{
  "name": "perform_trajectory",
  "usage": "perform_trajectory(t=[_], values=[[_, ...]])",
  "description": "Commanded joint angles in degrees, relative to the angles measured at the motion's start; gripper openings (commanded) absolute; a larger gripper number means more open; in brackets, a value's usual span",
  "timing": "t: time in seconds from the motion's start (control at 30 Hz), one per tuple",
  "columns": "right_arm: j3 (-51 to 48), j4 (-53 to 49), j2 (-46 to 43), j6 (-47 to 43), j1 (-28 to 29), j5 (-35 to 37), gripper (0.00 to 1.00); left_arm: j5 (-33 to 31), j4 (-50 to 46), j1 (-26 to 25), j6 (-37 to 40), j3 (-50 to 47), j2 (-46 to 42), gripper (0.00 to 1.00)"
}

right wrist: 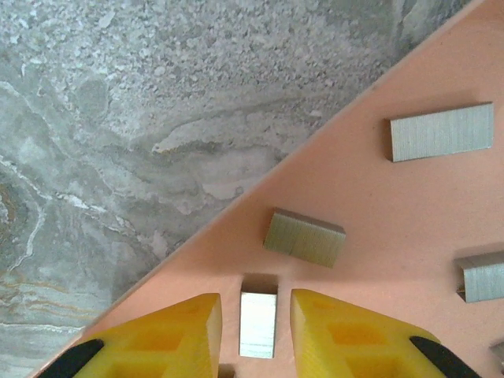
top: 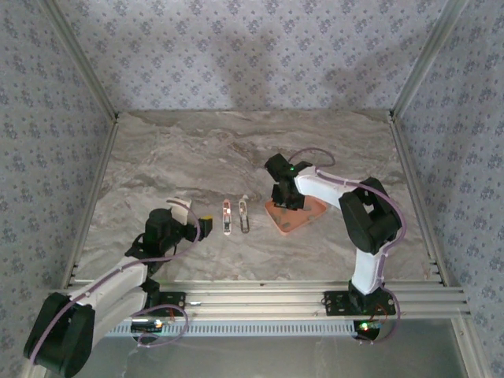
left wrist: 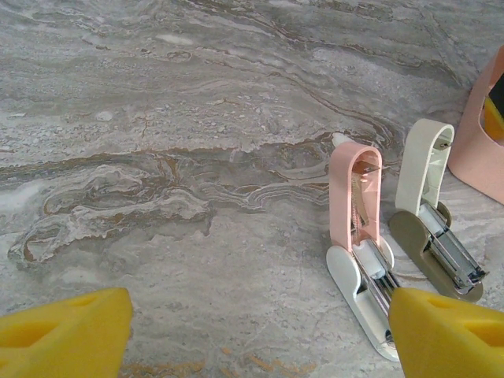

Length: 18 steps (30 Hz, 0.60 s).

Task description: Load the staples into the stapler

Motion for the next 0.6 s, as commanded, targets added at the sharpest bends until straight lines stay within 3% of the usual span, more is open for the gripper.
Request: perform_trajectory(t=[0.0, 0.57], values=[[1.37, -1.26, 1.38, -0.92, -0.49, -0.16, 0.27, 0.32, 0.47, -0.20, 0.37, 1.57, 0.41, 0.85], [0.05, -0.24, 4.24, -0.50, -1.09, -1.84, 0.21, 0.43, 0.52, -0.14, 0.38, 1.88, 0.89, 0.85]])
